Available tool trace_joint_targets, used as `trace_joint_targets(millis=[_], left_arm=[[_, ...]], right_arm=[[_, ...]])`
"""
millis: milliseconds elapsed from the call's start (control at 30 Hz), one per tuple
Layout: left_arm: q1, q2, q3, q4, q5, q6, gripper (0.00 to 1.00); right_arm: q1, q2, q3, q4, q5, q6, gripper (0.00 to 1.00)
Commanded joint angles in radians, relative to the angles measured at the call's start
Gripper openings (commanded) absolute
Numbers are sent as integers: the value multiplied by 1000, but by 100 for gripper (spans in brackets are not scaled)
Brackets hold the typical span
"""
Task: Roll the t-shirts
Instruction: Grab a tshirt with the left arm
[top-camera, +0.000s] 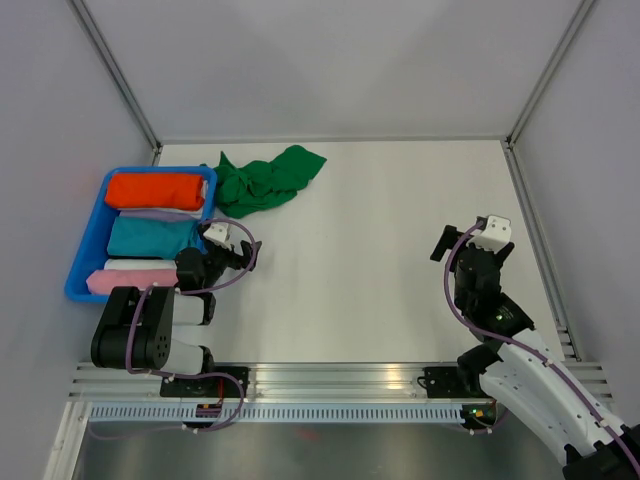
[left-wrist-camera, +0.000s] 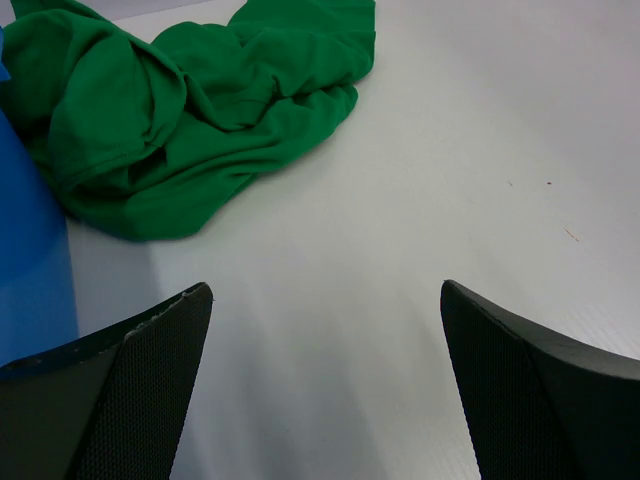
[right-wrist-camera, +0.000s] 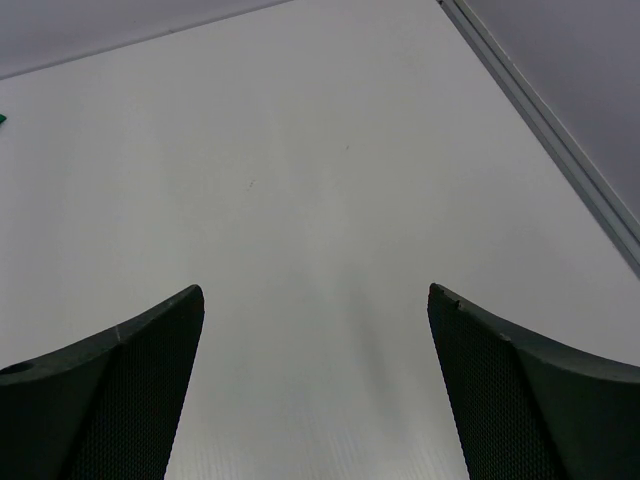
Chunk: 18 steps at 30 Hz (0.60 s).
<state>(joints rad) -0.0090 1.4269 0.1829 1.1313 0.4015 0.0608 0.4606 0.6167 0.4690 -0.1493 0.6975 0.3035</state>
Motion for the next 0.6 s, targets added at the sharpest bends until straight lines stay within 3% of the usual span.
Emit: trace_joint_targets(millis=[0,200,267,300,433,567], left_arm=[[33,3,24,22,-135,-24,100],[34,-3,35,10,-121,-22,100],[34,-80,93,-130,-64,8,100],[34,-113,143,-370,12,23,100],[30,-146,387,-687,108,42,100],[-20,-161,500,-927,172,89,100]], right_arm=[[0,-3,5,20,23,6,98],[0,-6,42,-4,14,3,98],[0,-9,45,-10,17,-9,98],[1,-11,48,-10,19,-13,98],[0,-8,69,-10,13,-17,98],[0,-2,103,-24,-18,-24,98]])
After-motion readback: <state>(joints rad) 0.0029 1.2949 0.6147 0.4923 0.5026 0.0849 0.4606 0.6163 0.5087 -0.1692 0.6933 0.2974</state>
